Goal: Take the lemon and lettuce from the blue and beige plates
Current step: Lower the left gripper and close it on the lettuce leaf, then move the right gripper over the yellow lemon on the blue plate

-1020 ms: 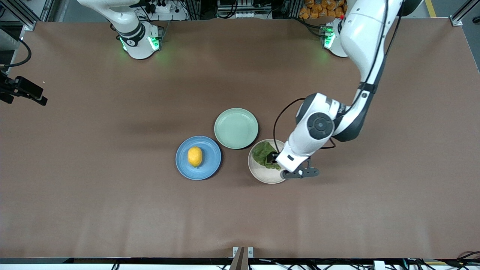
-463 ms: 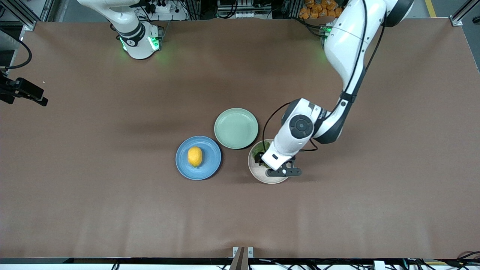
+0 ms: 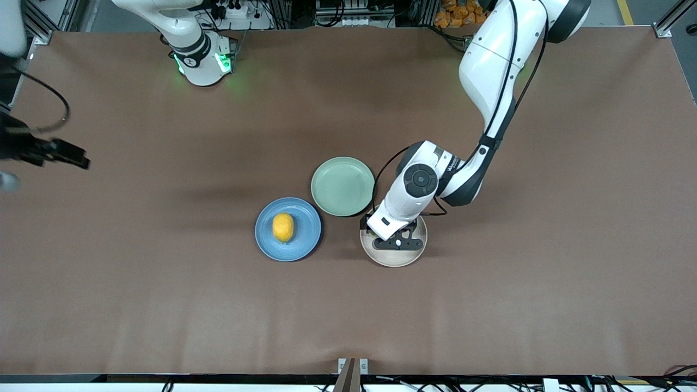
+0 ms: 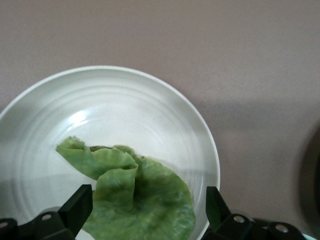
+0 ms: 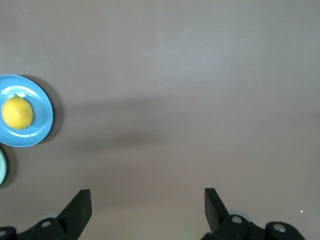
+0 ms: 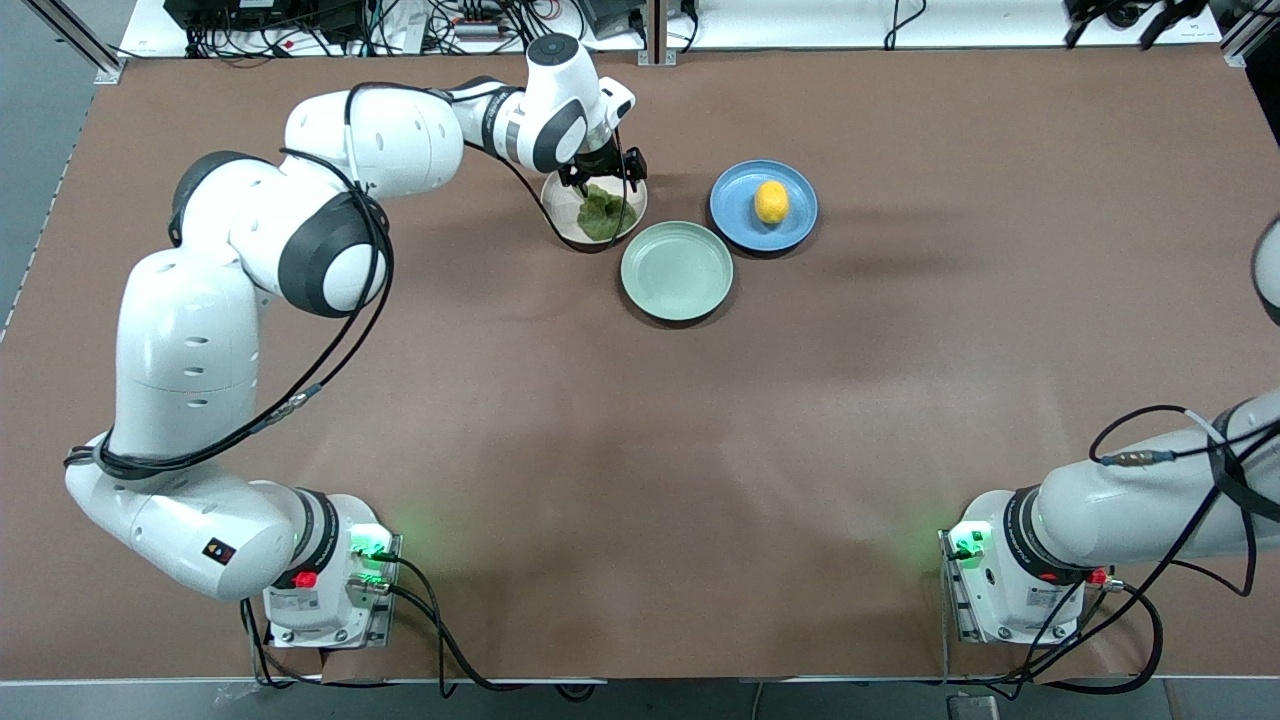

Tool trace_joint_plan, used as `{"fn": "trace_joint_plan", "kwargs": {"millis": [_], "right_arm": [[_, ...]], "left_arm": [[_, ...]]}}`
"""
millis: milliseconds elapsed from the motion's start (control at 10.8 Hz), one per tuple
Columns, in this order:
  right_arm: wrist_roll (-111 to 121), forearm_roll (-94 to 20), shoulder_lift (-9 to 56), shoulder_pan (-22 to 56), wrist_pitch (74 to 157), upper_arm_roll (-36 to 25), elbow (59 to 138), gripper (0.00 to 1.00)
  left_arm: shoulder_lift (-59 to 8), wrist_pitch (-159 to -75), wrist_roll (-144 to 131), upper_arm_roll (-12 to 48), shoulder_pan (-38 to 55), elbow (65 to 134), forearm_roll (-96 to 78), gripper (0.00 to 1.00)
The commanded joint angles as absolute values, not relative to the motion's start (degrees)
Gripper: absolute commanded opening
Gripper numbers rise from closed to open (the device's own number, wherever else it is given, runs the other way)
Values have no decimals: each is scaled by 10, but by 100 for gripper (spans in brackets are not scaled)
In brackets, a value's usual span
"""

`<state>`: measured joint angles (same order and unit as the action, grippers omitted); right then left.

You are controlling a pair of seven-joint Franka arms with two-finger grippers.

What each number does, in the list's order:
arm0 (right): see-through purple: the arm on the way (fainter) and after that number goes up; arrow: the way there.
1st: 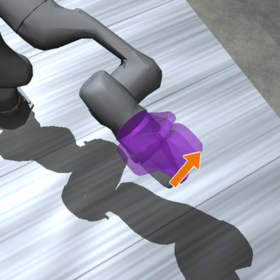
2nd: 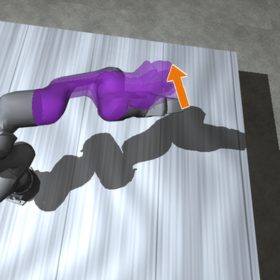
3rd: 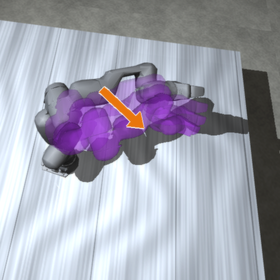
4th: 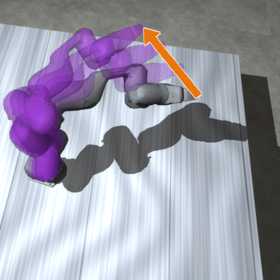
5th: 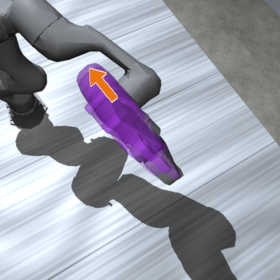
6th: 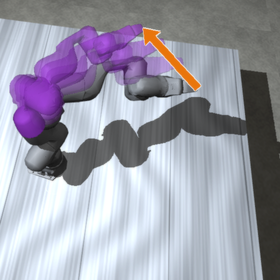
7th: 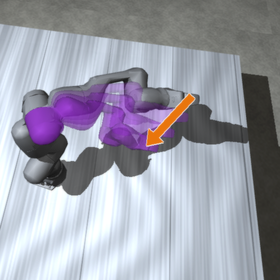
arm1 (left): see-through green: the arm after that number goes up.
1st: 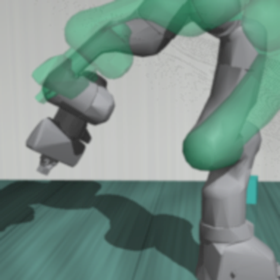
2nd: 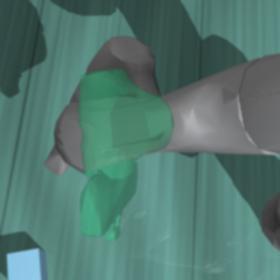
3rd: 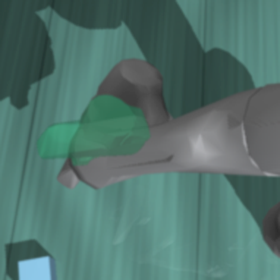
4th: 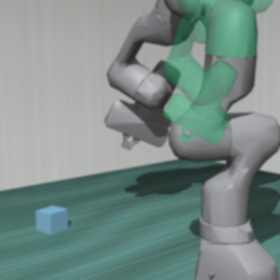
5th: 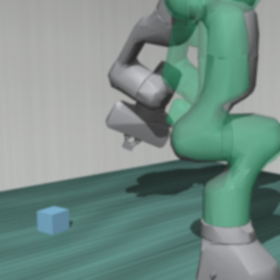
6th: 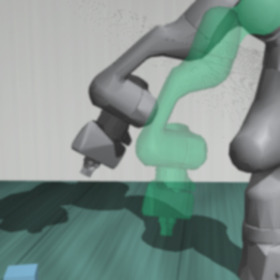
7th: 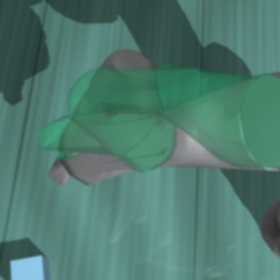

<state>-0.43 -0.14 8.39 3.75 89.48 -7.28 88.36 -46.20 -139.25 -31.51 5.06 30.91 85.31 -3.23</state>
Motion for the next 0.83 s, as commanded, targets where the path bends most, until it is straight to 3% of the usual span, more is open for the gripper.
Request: {"fn": "trace_joint_plan", "kwargs": {"millis": [0, 741], "right_arm": [[-6, -8, 122, 52, 889, -74, 869, 100], [-89, -102, 230, 146, 982, -74, 870, 100]], "left_arm": [[-464, -1389, -318, 44, 315, 860, -40, 100], [-462, -1344, -316, 40, 314, 857, 5, 100]]}}
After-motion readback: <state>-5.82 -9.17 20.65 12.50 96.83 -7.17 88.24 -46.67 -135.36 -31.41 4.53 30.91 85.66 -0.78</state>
